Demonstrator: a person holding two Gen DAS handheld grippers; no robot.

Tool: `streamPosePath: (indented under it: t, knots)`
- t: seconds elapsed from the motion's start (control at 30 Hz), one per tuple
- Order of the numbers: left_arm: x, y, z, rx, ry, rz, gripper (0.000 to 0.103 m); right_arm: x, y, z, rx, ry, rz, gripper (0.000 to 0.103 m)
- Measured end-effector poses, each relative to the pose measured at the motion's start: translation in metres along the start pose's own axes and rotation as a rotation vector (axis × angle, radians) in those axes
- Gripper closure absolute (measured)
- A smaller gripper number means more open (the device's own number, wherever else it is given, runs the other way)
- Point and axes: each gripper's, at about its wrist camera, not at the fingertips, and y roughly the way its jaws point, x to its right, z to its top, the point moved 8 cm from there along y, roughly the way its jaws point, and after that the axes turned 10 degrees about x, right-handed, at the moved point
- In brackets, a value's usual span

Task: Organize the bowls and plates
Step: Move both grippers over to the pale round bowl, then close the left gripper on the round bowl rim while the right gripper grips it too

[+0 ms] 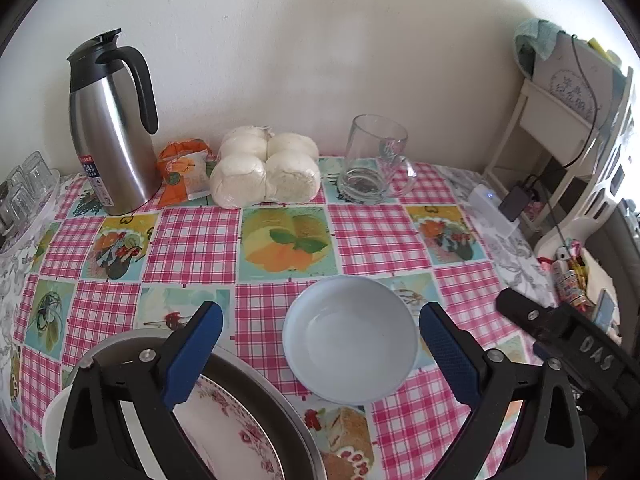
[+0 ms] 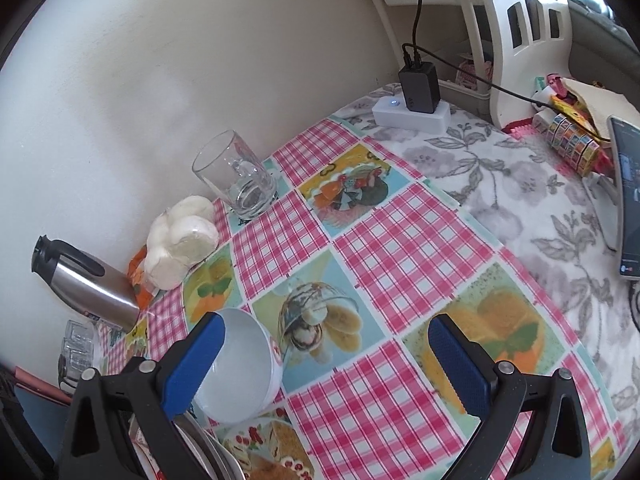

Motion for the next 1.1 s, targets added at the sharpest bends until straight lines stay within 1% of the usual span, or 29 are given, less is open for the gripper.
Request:
streamPosePath:
  t: [0.07,0.13,0.27,0.33,0.4,0.5,0.77,0.93,1.1]
  knots:
    - [0.0,0.005,-0.001,-0.008,0.005,0.003,0.007,0.003,0.003,0.003,0.017,0.023,0.008,0.003]
    - [-0.001,0.01,-0.002,-0.014,-0.001,0.0,0.017,0.004,0.006,0.005,0.016,0.034,0.016,0.01]
    - [-0.003,0.019,-0.004,-0.027,-0.016,0.01,0.019,0.0,0.019,-0.001,-0.017,0.034,0.048,0.017]
    - [-0.006,0.024,-0.007,-0.037,-0.043,0.007,0.024,-0.004,0.026,-0.006,-0.042,0.031,0.06,0.021]
    - [-0.008,0.029,-0.008,-0.051,-0.059,0.003,0.026,-0.007,0.033,-0.013,-0.07,0.03,0.075,0.024]
    - [-0.01,0.035,-0.011,-0.061,-0.054,0.012,0.026,-0.014,0.043,-0.024,-0.111,0.021,0.092,0.034]
    - [-0.012,0.041,-0.015,-0.076,-0.062,0.02,0.026,-0.028,0.06,-0.047,-0.184,-0.025,0.121,0.052]
    - [-0.014,0.043,-0.017,-0.082,-0.065,0.021,0.026,-0.032,0.067,-0.06,-0.219,-0.05,0.111,0.068]
    - [-0.016,0.046,-0.02,-0.096,-0.068,0.023,0.026,-0.035,0.072,-0.069,-0.245,-0.058,0.126,0.074]
